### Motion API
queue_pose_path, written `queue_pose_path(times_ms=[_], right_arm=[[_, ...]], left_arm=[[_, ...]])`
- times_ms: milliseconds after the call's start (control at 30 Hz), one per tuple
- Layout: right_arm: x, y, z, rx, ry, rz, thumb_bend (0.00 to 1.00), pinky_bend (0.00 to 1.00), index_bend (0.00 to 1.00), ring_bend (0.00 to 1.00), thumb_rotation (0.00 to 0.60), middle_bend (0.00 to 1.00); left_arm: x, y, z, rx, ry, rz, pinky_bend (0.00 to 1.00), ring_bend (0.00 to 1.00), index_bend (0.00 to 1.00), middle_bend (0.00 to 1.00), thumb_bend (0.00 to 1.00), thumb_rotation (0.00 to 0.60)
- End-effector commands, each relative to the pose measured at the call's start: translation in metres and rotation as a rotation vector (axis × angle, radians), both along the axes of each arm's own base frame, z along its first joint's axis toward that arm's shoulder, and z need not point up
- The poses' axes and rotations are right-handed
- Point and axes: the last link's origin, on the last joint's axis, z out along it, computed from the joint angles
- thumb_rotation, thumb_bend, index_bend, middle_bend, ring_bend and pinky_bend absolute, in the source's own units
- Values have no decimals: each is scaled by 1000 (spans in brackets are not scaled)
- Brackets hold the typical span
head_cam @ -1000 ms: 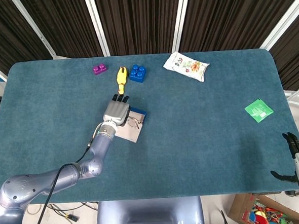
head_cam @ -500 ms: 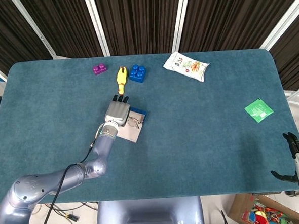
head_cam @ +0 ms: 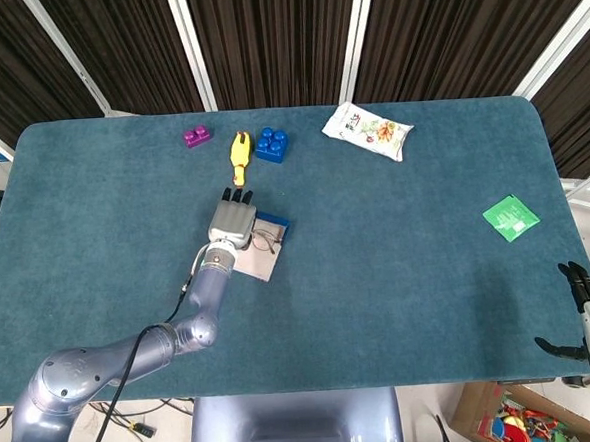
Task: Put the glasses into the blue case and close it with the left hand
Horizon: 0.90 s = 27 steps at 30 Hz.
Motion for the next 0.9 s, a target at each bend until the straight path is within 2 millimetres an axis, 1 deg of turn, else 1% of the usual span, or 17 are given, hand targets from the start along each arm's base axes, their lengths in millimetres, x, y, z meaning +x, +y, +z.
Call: queue_pose_path(times_ms=[33,233,367,500,600,700,767,800,833,867,900], right_arm=[[0,0,0,0,0,0,178,237,0,124,600,10],[0,0,0,0,0,0,179,237,0,124,600,10],[0,0,0,0,-2,-2,179,237,0,124,600,10],[0,1,0,1,-2,-3,178,237,0,124,600,10],[0,1,0,0,-3,-4,179,237,0,124,600,10],[0,1,1,-2,-3,-4,179,237,0,124,600,10],[0,1,1,-2,-3,-6,179,237,0,124,600,10],[-1,1,1,-2,-3,-6,178,237,0,124,600,10],[-1,1,1,-2,-2,-6,177,237,0,124,600,10],[-1,1,1,-4,-1,-6,177,237,0,124,600,10],[-1,1,1,-5,-1,-6,178,237,0,124,600,10]], left_arm=[[0,-2,0,-9,3,2,0,0,347,87,314,600],[2,-5,6,-10,1,-3,0,0,289,86,302,600],[7,-8,15,16,-21,-31,0,0,274,86,302,600],[8,-12,24,42,-30,-64,0,0,267,86,302,600],[5,-17,33,54,-46,-84,0,0,272,92,304,600],[-3,-26,42,63,-68,-101,2,0,284,123,310,600],[-13,-37,45,48,-100,-93,59,23,276,166,315,600],[-18,-42,46,34,-121,-80,135,52,268,195,326,600],[-21,-46,47,21,-140,-73,238,98,257,225,336,600],[-27,-54,48,-9,-179,-50,312,136,249,247,344,600],[-31,-58,49,-28,-202,-35,421,202,237,286,349,600]])
